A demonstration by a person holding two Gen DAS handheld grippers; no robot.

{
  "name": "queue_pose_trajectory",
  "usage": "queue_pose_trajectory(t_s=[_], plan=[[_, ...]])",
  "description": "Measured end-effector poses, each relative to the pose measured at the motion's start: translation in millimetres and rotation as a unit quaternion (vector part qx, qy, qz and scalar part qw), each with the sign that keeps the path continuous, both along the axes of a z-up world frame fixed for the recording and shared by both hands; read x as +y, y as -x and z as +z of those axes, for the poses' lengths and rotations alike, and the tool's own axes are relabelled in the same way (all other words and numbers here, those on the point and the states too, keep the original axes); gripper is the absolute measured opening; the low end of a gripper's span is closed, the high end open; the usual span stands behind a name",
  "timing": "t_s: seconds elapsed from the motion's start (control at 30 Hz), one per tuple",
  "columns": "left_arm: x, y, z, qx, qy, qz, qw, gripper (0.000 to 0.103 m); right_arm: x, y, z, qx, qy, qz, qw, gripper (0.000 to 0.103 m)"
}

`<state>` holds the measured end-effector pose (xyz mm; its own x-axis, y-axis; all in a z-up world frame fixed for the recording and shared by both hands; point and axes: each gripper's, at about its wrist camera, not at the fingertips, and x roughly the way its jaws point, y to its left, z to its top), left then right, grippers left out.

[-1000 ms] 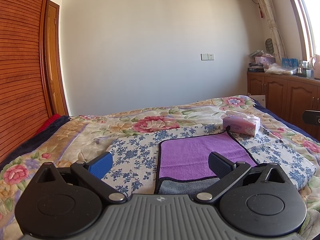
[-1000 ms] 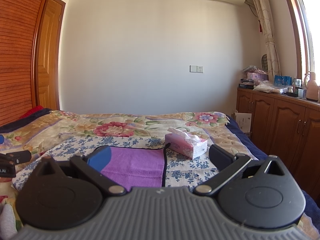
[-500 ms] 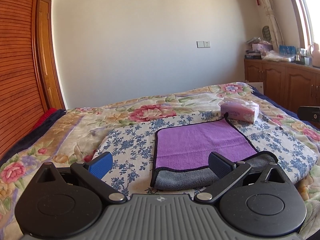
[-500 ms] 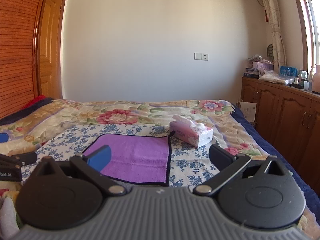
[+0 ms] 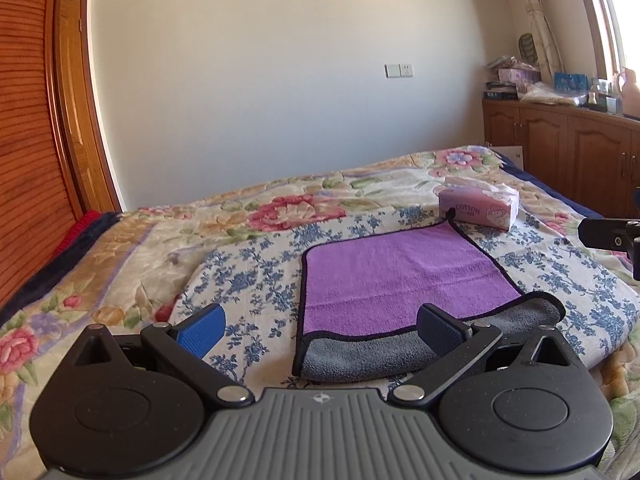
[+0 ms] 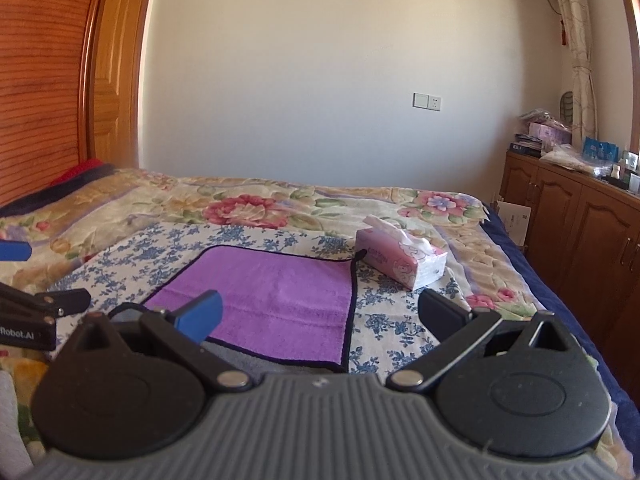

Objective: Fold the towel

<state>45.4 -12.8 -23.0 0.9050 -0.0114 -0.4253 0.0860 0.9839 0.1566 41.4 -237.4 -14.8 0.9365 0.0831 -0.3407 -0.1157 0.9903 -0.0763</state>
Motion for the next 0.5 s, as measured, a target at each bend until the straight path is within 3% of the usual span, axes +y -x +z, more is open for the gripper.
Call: queue_pose_trajectory(t_s=[0.5], plan=[[3, -45, -18, 0.050, 0.008, -0.014, 0.9986, 0.103, -2, -39, -12, 0.044, 0.003, 0.024, 0.999, 0.103]])
